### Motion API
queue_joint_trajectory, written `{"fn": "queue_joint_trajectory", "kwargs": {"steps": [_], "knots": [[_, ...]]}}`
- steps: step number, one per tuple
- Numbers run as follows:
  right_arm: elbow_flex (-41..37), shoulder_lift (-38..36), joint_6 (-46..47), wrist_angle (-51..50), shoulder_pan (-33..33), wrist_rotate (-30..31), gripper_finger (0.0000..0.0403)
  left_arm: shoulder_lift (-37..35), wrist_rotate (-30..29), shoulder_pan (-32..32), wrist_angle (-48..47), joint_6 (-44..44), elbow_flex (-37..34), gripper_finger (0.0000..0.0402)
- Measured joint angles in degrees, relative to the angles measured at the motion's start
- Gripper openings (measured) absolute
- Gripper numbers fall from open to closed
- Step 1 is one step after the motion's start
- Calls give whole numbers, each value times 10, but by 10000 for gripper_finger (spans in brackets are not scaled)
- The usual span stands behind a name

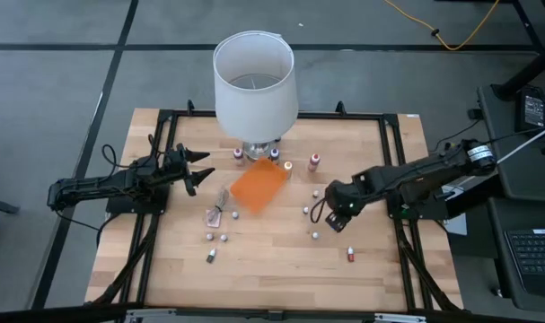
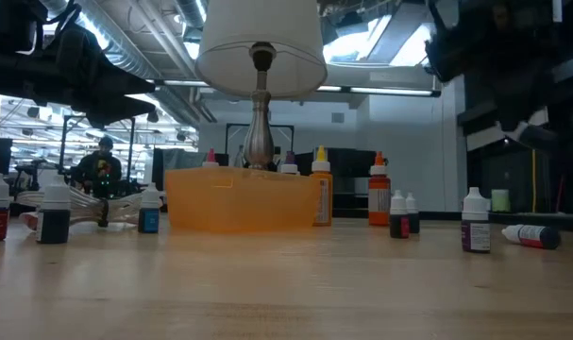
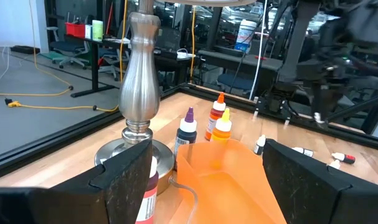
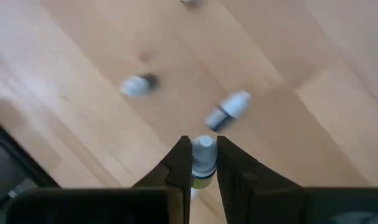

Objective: Pick & Place food coloring
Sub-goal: Put the small green food coloring bottle into the orange bin

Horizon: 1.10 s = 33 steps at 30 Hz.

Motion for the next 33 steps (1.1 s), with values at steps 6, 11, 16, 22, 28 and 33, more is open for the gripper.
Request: {"fn": "queue_joint_trajectory", "kwargs": {"steps": [6,11,16,22,28,33], "knots": [[44,29,17,19,49,51,57,0,0,0,0,0,0,294],[88,69,-7,47,66,84,57,0,0,0,0,0,0,294],[135,122,-59,74,65,108,57,0,0,0,0,0,0,294],[184,176,-114,96,45,154,57,0,0,0,0,0,0,294],[218,215,-147,145,16,212,57,0,0,0,0,0,0,294],[218,241,-135,177,-7,263,57,0,0,0,0,0,0,294]]}}
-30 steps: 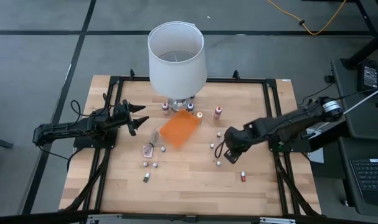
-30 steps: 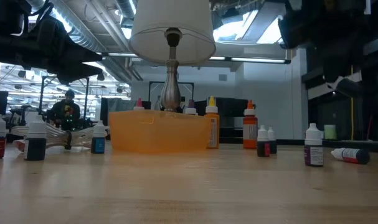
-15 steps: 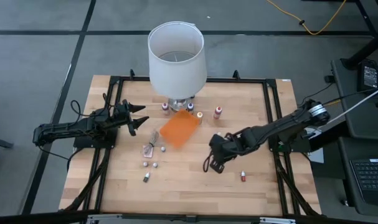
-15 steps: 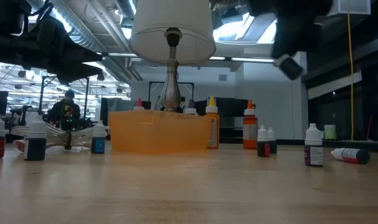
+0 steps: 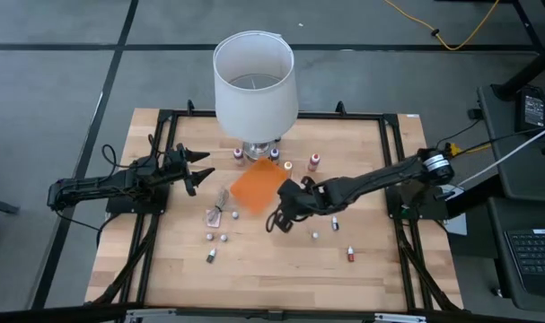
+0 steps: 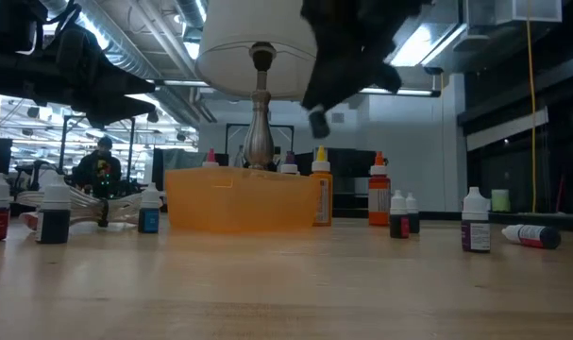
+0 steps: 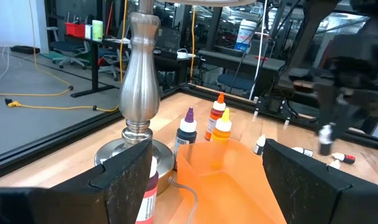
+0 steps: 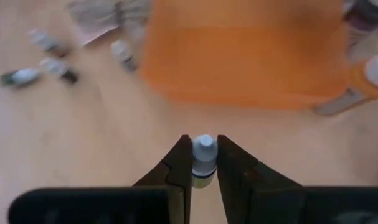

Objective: Pick & Place food coloring
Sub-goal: Put the small green food coloring bottle into the orange bin

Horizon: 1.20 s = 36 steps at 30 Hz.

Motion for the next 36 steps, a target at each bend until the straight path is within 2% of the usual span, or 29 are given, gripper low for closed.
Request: {"fn": "queue_joint_trajectory", "kwargs": {"steps": [8,14,21,36], "knots": [[2,40,17,72,-29,27,57,0,0,0,0,0,0,294],[43,78,1,91,-36,48,57,0,0,0,0,0,0,294],[90,125,-31,112,-52,51,57,0,0,0,0,0,0,294],[93,176,-60,178,-52,47,56,0,0,0,0,0,0,294]]}}
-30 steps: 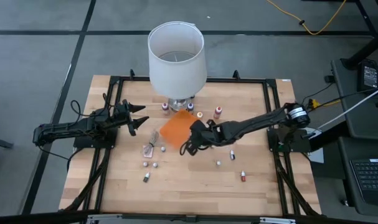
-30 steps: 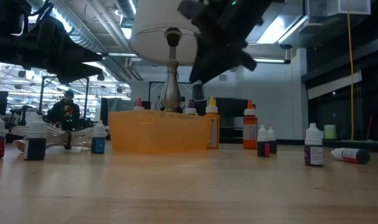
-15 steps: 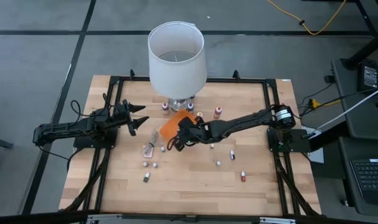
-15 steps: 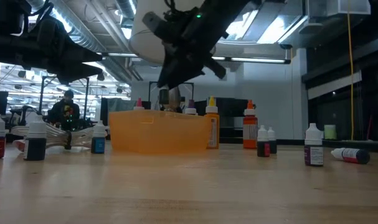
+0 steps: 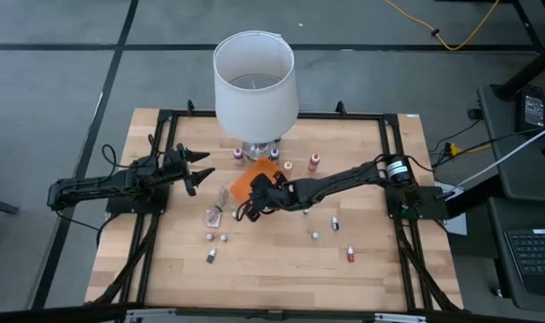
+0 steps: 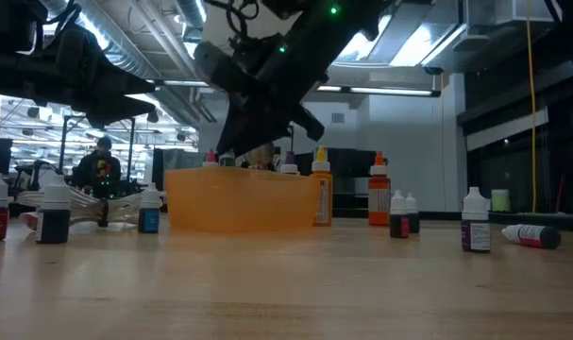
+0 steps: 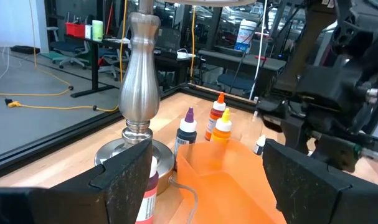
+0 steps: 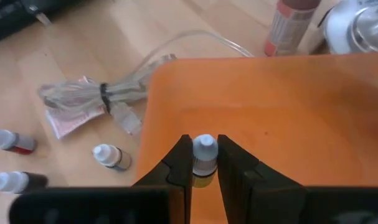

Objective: Pick & Place food coloring
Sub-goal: Put the small green food coloring bottle into the orange bin

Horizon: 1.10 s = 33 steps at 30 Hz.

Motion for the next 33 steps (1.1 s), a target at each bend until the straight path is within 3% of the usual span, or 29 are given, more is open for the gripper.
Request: {"fn": "queue_joint_trajectory", "kwargs": {"steps": [8,33], "knots": [[0,1,3,-14,-7,46,56,0,0,0,0,0,0,294],[-1,29,15,-49,-20,46,56,0,0,0,0,0,0,294]]}}
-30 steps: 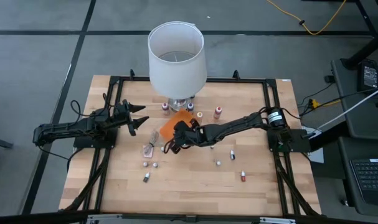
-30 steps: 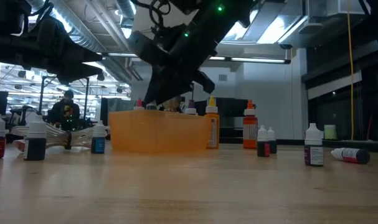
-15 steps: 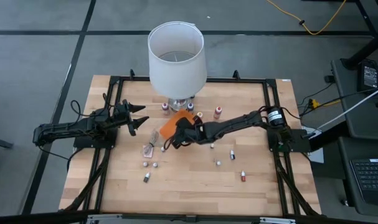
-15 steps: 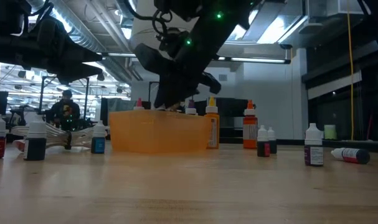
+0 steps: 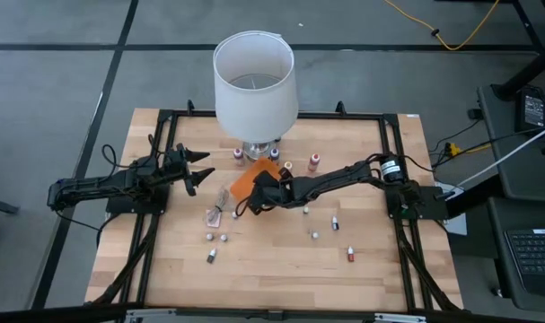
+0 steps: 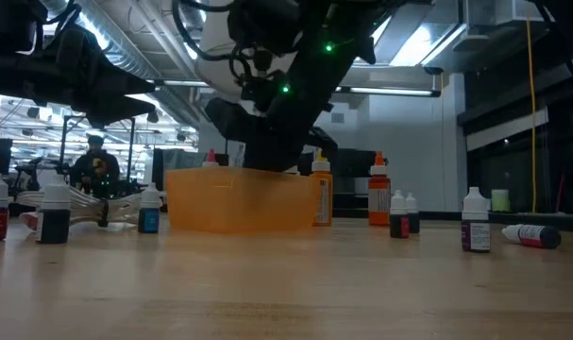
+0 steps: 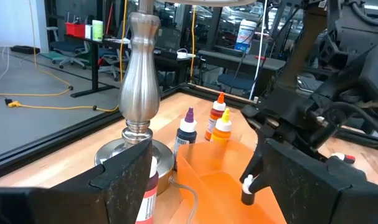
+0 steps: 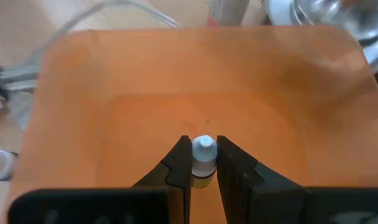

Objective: Pick & Place food coloring
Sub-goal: Put the small green food coloring bottle into the orange bin

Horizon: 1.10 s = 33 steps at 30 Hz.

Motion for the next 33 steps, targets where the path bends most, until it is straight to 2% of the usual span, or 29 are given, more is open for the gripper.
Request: {"fn": "queue_joint_trajectory", "kwargs": {"steps": [14,21,33], "knots": [[1,15,-26,7,0,-16,57,0,0,0,0,0,0,294],[1,15,-27,3,-2,-40,85,0,0,0,0,0,0,294],[1,15,-29,3,-4,-50,93,0,0,0,0,0,0,294]]}}
